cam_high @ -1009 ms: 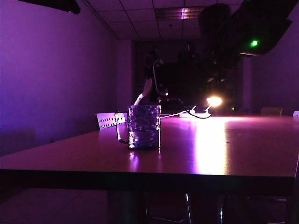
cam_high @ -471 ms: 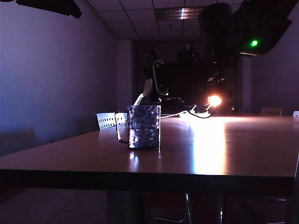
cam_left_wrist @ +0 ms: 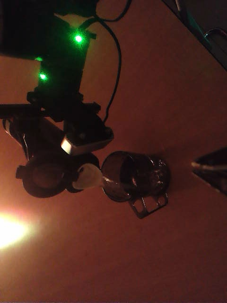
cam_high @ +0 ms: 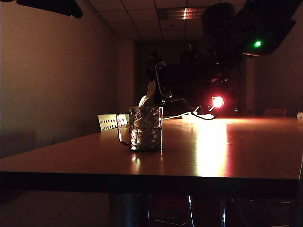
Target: Pick up the black thermos cup, pour some water from it into the cup, and then put the thermos cup back on the table.
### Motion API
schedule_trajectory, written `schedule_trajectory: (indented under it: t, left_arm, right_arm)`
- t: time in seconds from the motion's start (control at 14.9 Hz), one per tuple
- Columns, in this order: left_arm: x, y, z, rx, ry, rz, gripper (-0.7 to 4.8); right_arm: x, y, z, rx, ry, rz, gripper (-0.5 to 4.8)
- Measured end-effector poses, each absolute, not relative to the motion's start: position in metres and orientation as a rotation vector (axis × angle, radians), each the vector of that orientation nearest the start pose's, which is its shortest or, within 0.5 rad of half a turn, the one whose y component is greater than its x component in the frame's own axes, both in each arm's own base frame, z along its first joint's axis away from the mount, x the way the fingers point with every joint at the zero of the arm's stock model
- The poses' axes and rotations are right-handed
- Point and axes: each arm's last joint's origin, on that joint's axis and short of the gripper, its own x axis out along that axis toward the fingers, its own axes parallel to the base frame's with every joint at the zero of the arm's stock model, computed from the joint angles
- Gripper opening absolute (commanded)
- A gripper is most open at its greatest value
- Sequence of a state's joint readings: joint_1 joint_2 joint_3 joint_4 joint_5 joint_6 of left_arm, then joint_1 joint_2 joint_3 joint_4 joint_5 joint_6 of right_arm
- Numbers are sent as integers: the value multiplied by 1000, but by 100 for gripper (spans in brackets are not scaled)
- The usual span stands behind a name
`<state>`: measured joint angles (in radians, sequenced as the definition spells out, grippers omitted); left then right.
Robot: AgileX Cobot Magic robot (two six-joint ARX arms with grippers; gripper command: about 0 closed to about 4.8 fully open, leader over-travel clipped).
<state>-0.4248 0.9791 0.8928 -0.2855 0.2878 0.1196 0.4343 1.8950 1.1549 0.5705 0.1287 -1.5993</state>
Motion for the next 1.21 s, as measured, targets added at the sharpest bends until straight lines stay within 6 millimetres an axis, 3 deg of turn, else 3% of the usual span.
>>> schedule_trajectory:
  t: [0.87, 1.21]
  left_arm:
    - [189, -94, 327, 139, 336, -726, -5]
    - [189, -94, 327, 139, 336, -726, -6]
  right_arm:
    - [383, 174, 217, -1629, -123, 365, 76]
    - [383, 174, 217, -1542, -105, 365, 76]
